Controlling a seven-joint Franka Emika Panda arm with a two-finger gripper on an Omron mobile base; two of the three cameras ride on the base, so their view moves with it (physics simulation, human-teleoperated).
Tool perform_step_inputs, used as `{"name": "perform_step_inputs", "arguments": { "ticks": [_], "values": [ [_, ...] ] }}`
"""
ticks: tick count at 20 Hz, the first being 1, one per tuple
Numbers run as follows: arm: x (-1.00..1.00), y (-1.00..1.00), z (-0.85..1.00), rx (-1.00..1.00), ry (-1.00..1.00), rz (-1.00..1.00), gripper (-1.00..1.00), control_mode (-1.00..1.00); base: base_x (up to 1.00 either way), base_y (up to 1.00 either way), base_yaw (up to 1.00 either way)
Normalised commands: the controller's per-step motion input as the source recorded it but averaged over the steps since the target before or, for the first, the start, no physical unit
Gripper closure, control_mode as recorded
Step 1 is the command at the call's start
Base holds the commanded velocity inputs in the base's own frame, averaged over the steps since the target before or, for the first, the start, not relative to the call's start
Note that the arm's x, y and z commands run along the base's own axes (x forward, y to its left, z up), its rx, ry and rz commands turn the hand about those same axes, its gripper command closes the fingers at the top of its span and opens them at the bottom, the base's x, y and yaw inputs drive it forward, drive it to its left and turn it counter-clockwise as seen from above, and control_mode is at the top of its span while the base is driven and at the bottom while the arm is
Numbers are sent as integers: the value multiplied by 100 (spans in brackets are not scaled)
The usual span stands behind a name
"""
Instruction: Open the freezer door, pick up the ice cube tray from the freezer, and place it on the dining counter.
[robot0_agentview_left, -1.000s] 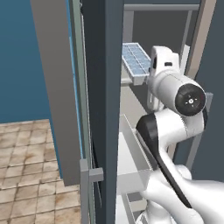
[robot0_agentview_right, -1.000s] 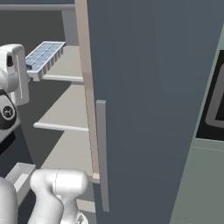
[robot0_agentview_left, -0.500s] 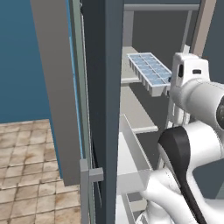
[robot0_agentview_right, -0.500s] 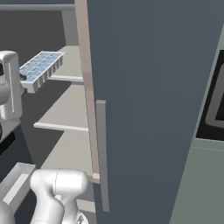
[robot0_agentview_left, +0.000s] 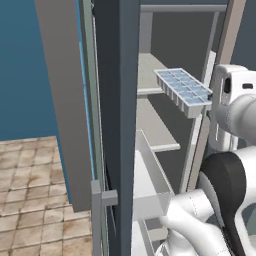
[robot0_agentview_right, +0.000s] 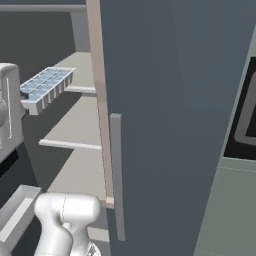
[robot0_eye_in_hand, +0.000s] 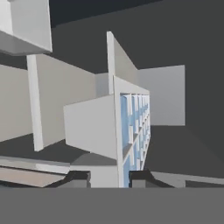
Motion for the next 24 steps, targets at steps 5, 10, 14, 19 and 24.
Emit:
{"name": "perform_step_inputs", "arguments": {
  "ticks": [5, 10, 14, 19, 24],
  "values": [
    [0, 0, 0, 0, 0, 0, 100, 100, -88, -29, 0],
    [0, 0, 0, 0, 0, 0, 100, 100, -100, -19, -5],
    [0, 0, 0, 0, 0, 0, 100, 100, -96, -30, -34],
    [0, 0, 0, 0, 0, 0, 100, 100, -65, -20, -75],
    [0, 0, 0, 0, 0, 0, 100, 100, -23, 0, -97]
  ]
}}
